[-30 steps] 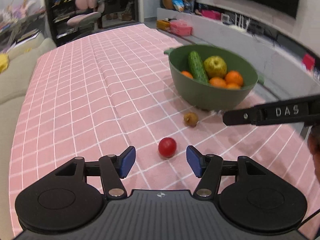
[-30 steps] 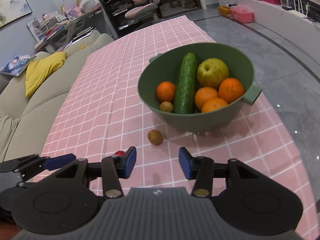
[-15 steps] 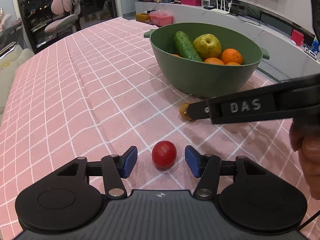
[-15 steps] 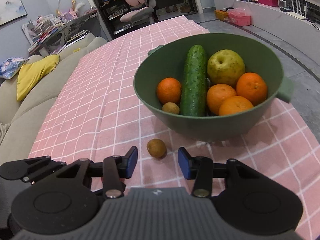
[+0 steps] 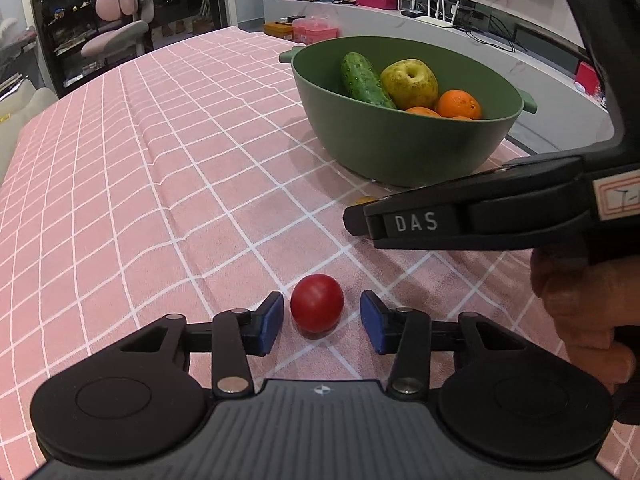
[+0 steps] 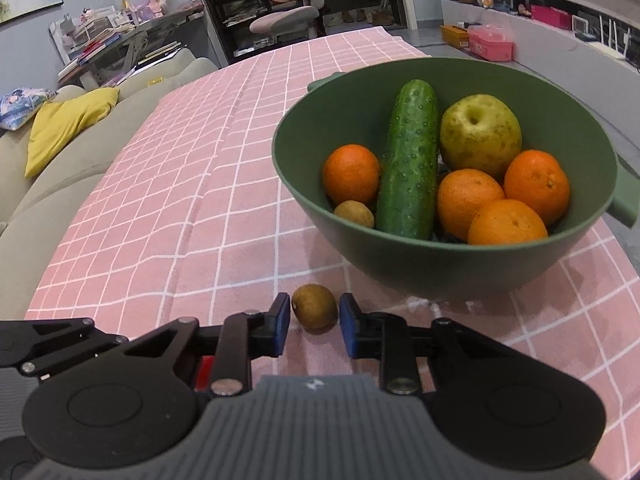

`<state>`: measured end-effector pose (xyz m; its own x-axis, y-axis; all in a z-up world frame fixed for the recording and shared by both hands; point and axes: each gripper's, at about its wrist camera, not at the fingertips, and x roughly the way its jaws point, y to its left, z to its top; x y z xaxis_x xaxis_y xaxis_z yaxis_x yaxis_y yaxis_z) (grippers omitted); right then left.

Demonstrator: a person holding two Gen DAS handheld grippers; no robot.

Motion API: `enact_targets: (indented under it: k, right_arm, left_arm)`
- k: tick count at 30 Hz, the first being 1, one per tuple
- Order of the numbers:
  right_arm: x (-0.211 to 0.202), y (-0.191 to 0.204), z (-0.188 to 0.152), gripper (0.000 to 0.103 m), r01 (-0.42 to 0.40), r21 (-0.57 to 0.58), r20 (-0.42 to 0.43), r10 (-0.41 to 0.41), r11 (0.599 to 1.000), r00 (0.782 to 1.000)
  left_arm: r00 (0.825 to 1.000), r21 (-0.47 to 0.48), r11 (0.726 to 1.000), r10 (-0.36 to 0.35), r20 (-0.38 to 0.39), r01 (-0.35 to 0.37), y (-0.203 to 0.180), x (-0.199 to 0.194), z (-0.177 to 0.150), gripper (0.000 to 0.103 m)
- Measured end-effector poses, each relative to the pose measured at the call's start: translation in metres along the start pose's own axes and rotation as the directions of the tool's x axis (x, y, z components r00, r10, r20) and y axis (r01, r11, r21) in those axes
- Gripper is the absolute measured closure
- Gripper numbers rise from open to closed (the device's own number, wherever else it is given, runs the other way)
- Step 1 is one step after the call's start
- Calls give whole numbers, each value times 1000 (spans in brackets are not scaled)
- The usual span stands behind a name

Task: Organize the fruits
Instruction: 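Grasp the red cherry tomato with the left tool while the right tool grasps a kiwi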

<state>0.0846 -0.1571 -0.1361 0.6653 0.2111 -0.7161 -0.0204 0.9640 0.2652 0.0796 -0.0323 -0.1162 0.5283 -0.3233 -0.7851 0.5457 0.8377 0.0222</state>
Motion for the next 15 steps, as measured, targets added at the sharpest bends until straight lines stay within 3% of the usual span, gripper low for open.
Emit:
enact_targets:
  k: [2,5,15]
  right_arm:
    - [2,2,1,83,0,-18,-5,0,1000,1000]
    - [0,3,2,83,-5,-29,-8,4,1000,1000]
    - [-18,7,7,83,-22,-62,-9,22,998,1000]
  left_arm:
    - [1000,-3,1000,3,-2,-3,1,0,1,66]
    - [1000,-19,1000,-6,-6,6,4,-1,1,72]
    - [1000,-41,999,19,-16,-20,6,-17,-1,73]
